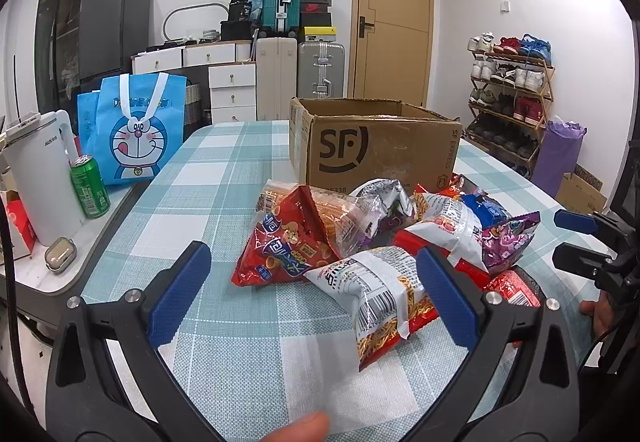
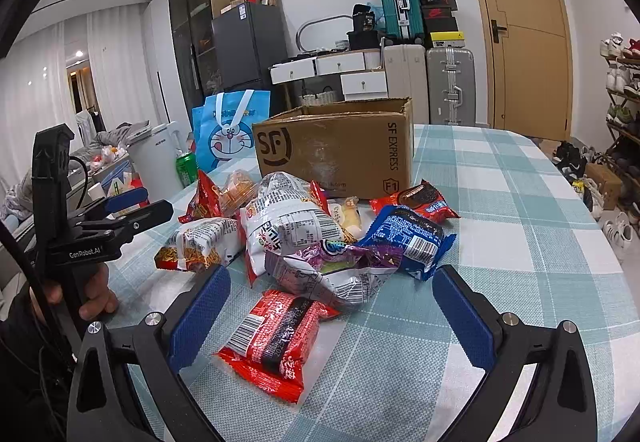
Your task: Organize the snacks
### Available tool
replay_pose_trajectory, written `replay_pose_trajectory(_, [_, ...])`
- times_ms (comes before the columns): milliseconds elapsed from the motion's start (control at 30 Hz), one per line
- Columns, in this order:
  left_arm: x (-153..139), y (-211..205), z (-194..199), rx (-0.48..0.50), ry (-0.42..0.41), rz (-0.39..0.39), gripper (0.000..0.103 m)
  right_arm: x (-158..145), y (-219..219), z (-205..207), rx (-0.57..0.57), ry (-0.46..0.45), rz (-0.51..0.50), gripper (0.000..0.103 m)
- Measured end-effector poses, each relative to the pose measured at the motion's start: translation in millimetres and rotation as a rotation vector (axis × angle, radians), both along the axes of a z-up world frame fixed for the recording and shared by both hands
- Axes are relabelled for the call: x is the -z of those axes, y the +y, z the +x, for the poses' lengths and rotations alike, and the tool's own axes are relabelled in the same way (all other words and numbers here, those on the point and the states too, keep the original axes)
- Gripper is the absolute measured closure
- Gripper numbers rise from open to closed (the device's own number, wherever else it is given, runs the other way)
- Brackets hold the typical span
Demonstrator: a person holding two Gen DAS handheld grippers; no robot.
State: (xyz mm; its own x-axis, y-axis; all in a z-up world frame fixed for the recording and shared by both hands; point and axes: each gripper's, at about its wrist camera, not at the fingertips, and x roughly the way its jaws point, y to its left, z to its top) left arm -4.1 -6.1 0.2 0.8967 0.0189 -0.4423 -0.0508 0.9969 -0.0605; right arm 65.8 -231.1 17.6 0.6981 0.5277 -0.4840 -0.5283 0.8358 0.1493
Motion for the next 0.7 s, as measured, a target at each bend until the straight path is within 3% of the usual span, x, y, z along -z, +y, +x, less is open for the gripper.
replay_pose_trajectory(433, [-1.1, -1.7, -2.2, -0.001, 0.005, 0.000, 0.000, 0.7, 0.7, -0.6, 0.000, 0.002, -0.004, 0.000])
replay_pose_trajectory(700, [-4.4, -5.8, -4.5, -0.002, 0.008, 0.045, 0.000, -3.0, 3.7, -4.4, 0.013, -0.017, -0.033, 0.000])
